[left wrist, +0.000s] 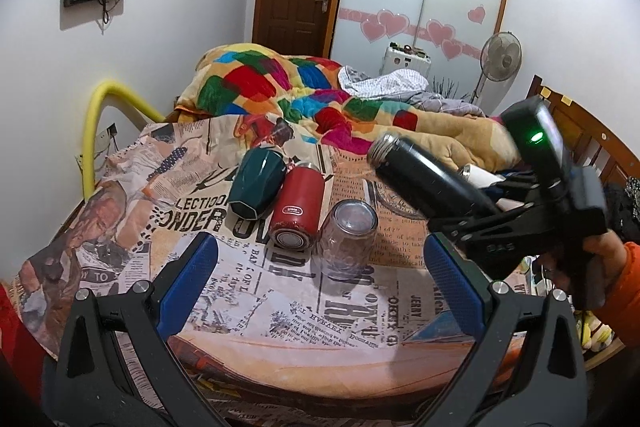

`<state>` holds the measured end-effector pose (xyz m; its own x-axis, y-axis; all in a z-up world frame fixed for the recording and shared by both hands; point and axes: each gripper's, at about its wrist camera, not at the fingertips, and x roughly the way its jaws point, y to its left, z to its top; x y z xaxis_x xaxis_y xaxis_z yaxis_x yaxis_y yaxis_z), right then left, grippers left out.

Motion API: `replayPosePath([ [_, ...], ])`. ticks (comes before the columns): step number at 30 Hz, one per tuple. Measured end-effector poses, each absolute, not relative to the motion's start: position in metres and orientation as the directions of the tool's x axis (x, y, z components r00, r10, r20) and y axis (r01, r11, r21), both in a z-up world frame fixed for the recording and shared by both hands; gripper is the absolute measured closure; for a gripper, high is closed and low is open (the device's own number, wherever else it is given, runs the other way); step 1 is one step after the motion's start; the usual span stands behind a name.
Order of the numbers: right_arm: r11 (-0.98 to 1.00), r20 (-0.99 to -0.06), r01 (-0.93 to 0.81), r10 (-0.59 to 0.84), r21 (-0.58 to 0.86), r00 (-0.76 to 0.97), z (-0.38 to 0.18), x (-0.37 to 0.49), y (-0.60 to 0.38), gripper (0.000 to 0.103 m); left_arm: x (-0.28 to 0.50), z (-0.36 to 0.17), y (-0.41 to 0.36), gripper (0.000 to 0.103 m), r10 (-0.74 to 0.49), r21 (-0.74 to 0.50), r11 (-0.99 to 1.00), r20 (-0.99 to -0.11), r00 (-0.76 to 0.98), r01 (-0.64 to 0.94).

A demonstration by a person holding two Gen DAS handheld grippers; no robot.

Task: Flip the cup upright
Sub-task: 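Close the right gripper around the black thermos body, then lift the black thermos with the right gripper toward the left tool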

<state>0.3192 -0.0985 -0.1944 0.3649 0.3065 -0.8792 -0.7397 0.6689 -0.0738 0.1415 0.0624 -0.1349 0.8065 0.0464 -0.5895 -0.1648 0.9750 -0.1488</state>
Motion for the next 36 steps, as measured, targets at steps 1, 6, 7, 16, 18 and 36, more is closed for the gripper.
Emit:
replayPosePath([
  [1, 0.667, -0.870, -0.741, 0.320, -0.075, 0.375, -0.187, 0.315, -0.099, 0.041, 0.138, -0.133, 0.063, 0.000, 0.050, -0.149, 0.975, -0.585, 0.810, -0.167],
  [6, 0.645, -0.823, -0.760, 0.385, -0.084, 0.418, -0.150, 0.292, -0.099, 0.041, 0.125, -0.120, 0.067, 0.000, 0.066, -0.152, 0.971, -0.562, 0.824, -0.182],
  [7, 0.636, -0.812, -0.767, 0.400, -0.087, 0.424, -0.144, 0.287, -0.099, 0.041, 0.123, -0.117, 0.068, 0.000, 0.070, -0.151, 0.971, -0.559, 0.826, -0.185],
  [16, 0.527, -0.755, -0.846, 0.520, -0.084, 0.399, -0.120, 0.240, -0.078, 0.041, 0.106, -0.106, 0.078, 0.000, 0.110, -0.139, 0.966, -0.539, 0.835, -0.217],
  [18, 0.497, -0.756, -0.864, 0.534, -0.082, 0.379, -0.123, 0.232, -0.072, 0.041, 0.103, -0.106, 0.081, 0.000, 0.119, -0.135, 0.965, -0.539, 0.834, -0.225],
  [36, 0.368, -0.897, -0.929, 0.402, -0.023, 0.181, -0.248, 0.231, -0.031, 0.041, 0.117, -0.153, 0.108, 0.000, 0.154, -0.119, 0.947, -0.644, 0.749, -0.297],
])
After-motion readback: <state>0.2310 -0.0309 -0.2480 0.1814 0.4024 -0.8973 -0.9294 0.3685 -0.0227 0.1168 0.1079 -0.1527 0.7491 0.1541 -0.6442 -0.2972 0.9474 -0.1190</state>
